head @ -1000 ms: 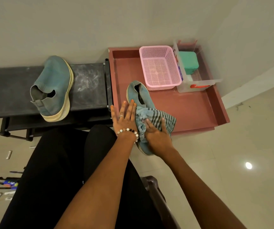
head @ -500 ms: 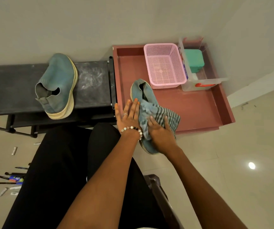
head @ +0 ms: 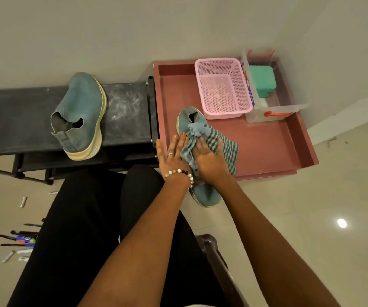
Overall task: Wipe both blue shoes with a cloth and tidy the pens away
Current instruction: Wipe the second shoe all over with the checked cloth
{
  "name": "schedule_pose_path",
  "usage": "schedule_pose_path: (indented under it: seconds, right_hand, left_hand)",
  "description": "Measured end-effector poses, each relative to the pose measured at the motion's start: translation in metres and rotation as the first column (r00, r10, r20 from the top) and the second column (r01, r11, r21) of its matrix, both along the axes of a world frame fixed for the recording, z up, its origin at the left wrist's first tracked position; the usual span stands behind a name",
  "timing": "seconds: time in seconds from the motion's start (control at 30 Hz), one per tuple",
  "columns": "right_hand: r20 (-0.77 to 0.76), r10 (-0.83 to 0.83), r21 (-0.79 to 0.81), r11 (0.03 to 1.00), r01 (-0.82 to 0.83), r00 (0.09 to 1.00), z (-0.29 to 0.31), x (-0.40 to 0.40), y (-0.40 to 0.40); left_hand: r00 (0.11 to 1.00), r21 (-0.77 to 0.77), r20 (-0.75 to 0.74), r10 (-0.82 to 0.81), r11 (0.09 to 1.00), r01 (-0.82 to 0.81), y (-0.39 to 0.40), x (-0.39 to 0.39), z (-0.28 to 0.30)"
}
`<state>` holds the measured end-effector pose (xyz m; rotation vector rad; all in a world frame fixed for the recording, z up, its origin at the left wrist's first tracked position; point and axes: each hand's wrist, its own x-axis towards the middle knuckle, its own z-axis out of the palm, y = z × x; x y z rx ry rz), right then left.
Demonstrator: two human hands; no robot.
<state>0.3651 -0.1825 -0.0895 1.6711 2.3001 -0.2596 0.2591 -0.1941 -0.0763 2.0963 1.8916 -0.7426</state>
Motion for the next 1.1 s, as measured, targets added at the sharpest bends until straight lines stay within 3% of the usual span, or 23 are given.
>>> schedule_pose_path:
  seconds: [0.07,0.17,0.6,0.7,0.77,0.83,0.87,0.93,1.0,1.03,1.1]
  right_hand:
    - [-0.069,-0.003,-0.005,1.0,0.002,0.998,0.006,0.01,-0.029]
    - [-0.324,-0.091,0.016,0.995,0.101,0.942,0.011,0.021,-0.068]
    - [-0.194,-0.165,-0.029,0.986,0.163,0.967,0.009,-0.003,0.013]
    - [-0.322,-0.099,-0.003,0.995,0.104,0.942,-0.003,0.011,-0.018]
    - [-0.494,-0.107,-0.044,0.994,0.098,0.863,-0.003,0.029,-0.043]
    - [-0.679,-0.339,-0.236,0.941,0.244,0.652,0.014,0.047,-0.065]
    - [-0.713,-0.514,-0.382,0.855,0.351,0.477,0.023,0.054,-0.073]
    - [-0.696,-0.718,-0.616,0.599,0.511,0.002,0.038,0.067,-0.078]
    - [-0.606,-0.64,-0.77,0.323,0.55,-0.473,0.051,0.072,-0.075]
    - [-0.556,-0.535,-0.817,0.213,0.536,-0.636,0.057,0.071,-0.072]
    - [-0.517,-0.328,-0.851,0.102,0.515,-0.79,0.069,0.068,-0.065]
  left_hand:
    - [1.0,0.045,-0.02,0.002,0.999,-0.001,0.0,-0.002,-0.005]
    - [1.0,0.062,-0.023,0.01,0.998,-0.009,-0.002,-0.002,-0.004]
    - [1.0,-0.012,0.005,-0.014,1.0,0.014,0.001,0.003,0.004]
    - [1.0,0.062,-0.006,-0.007,0.998,0.007,0.001,0.0,-0.005]
    - [1.0,0.096,-0.015,0.005,0.995,-0.003,0.0,-0.003,-0.006]
    - [0.999,0.118,0.032,-0.003,0.993,-0.001,-0.001,-0.002,-0.006]
    - [0.998,0.123,0.068,-0.013,0.992,0.004,-0.001,-0.002,-0.004]
    - [0.986,0.146,0.158,-0.045,0.989,0.022,-0.001,-0.001,0.005]
    - [0.968,0.201,0.233,-0.094,0.978,0.046,0.001,0.002,0.014]
    - [0.957,0.243,0.263,-0.123,0.968,0.058,0.002,0.003,0.017]
    - [0.936,0.297,0.283,-0.21,0.947,0.123,0.005,0.005,0.023]
